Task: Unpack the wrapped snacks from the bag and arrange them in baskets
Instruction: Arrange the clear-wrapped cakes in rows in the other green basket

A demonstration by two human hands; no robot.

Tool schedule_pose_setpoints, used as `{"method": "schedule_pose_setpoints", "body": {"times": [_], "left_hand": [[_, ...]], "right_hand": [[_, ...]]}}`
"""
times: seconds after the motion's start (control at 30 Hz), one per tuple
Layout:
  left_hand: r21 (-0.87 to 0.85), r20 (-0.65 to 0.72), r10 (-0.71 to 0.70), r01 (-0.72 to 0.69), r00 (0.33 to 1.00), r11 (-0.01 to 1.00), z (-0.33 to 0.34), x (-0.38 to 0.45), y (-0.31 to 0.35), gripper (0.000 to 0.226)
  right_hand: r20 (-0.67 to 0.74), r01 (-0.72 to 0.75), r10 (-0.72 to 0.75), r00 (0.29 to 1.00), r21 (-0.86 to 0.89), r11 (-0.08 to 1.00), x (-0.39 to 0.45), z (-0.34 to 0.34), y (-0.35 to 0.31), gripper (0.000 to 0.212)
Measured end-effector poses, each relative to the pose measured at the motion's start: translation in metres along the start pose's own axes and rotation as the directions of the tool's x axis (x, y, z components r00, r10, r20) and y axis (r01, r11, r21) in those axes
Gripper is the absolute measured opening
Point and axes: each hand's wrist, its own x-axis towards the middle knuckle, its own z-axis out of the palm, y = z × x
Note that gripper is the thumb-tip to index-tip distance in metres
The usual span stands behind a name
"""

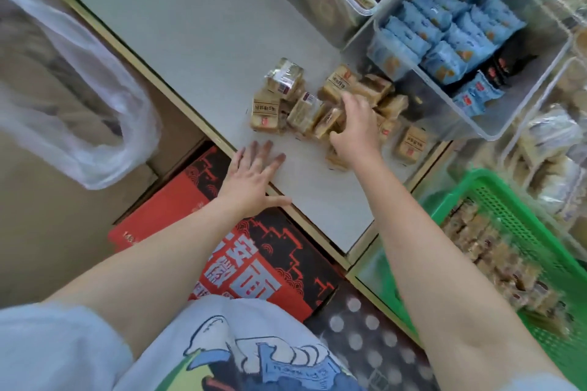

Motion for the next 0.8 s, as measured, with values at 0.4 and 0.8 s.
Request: {"method": "schedule_pose_setpoints", "body": {"times": [0.4,0.8], "left_hand": [[-0.001,-0.006,0.001,-0.001,1.0,1.0,0.002,0.002,-0.004,0.103],[0.011,0.001,0.001,-0.001,1.0,1.0,0.001,0.002,-0.003,0.102]], "right_hand": [[0.271,0.177,-0.144,0.952,-0.101,0.979,-0.003,-0.029,0.013,0.026],[0.287,-0.078,0.003,0.958,0.253,0.964,0.03,-0.013,-0.034,0.082]]}}
